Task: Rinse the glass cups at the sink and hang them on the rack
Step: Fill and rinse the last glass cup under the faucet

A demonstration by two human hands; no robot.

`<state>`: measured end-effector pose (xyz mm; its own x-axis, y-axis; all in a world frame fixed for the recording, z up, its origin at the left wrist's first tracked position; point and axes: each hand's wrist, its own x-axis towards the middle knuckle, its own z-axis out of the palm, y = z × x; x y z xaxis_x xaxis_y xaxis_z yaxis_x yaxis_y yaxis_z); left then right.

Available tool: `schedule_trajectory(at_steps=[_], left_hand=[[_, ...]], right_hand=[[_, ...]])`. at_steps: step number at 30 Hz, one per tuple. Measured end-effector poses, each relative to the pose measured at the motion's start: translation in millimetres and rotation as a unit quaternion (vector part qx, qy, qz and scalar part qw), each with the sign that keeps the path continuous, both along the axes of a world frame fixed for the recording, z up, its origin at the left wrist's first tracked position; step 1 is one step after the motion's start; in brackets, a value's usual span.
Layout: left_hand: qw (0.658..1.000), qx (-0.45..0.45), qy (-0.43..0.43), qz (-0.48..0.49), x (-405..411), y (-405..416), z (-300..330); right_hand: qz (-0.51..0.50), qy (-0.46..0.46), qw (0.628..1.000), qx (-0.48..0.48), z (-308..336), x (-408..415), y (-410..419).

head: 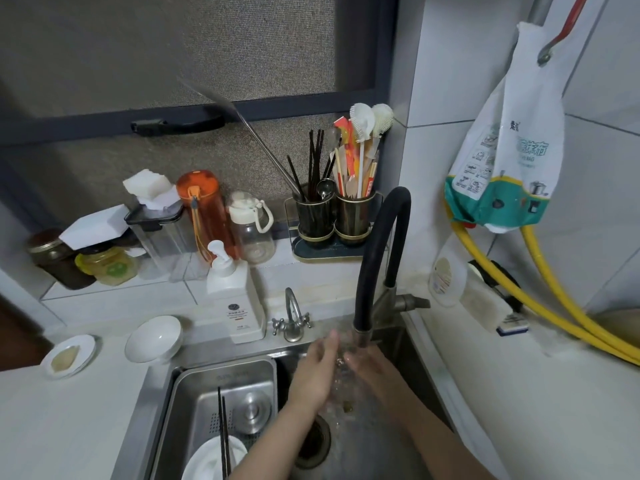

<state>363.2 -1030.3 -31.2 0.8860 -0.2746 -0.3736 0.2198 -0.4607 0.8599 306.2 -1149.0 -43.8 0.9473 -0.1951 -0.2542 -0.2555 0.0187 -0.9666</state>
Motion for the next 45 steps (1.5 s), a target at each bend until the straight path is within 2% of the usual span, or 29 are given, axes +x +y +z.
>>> schedule_trajectory(at_steps=[2,5,9,10,13,15,17,19,22,24,28,33,40,45], left_hand=[[0.999,0.014,-0.003,-0.051,-5.1,-4.2,-1.9],[0.996,0.006,-0.022,-0.091,-15.0,3.4,-17.9],[0.991,0.035,-0.094,-0.087,-10.5,6.2,-14.0],[0.987,0.071,-0.12,-0.081,-8.2,0.2,-9.9],[0.961,0.184,-0.172,-0.11,-10.9,-23.3,8.1],[0.952,0.225,-0.174,-0.11,-14.0,-33.9,9.3],[0.956,0.233,-0.159,-0.083,-14.3,-35.4,7.5],[0.967,0.212,-0.125,-0.06,-12.0,-34.0,3.7],[0.997,0.067,-0.001,-0.028,-7.8,-26.9,3.6],[0.998,-0.019,0.058,-0.006,-6.9,-20.0,5.7],[0.992,-0.109,0.062,-0.011,-14.9,-3.5,6.0],[0.99,-0.118,0.055,-0.054,-24.7,21.3,5.0],[0.984,-0.112,-0.014,-0.137,-25.7,42.0,-2.0],[0.965,-0.033,-0.144,-0.215,-24.2,38.2,-6.0]], right_hand=[[-0.047,0.014,0.999,0.006,-4.9,-2.1,-9.2],[-0.034,0.052,0.998,-0.017,2.6,-9.8,-11.6],[0.023,0.052,0.988,-0.142,13.9,-5.1,-6.1],[0.014,0.047,0.992,-0.119,15.6,-6.5,-6.6],[-0.07,0.055,0.995,0.05,13.5,-13.8,-19.1],[-0.084,0.048,0.994,0.05,7.9,-19.0,-23.7],[-0.078,0.025,0.997,0.006,-1.7,-17.5,-23.7],[-0.077,0.004,0.997,-0.012,-0.2,-20.0,-19.0],[-0.061,-0.03,0.998,0.01,-0.5,-19.9,-12.8],[-0.043,-0.035,0.998,0.018,-2.7,-18.7,-10.8],[-0.003,-0.054,0.997,0.046,9.3,-17.1,-4.4],[0.044,-0.062,0.997,0.032,10.9,-18.5,0.6],[0.072,-0.038,0.996,0.031,11.7,-21.4,-13.3],[0.081,-0.077,0.993,-0.029,19.5,-31.8,-20.0]])
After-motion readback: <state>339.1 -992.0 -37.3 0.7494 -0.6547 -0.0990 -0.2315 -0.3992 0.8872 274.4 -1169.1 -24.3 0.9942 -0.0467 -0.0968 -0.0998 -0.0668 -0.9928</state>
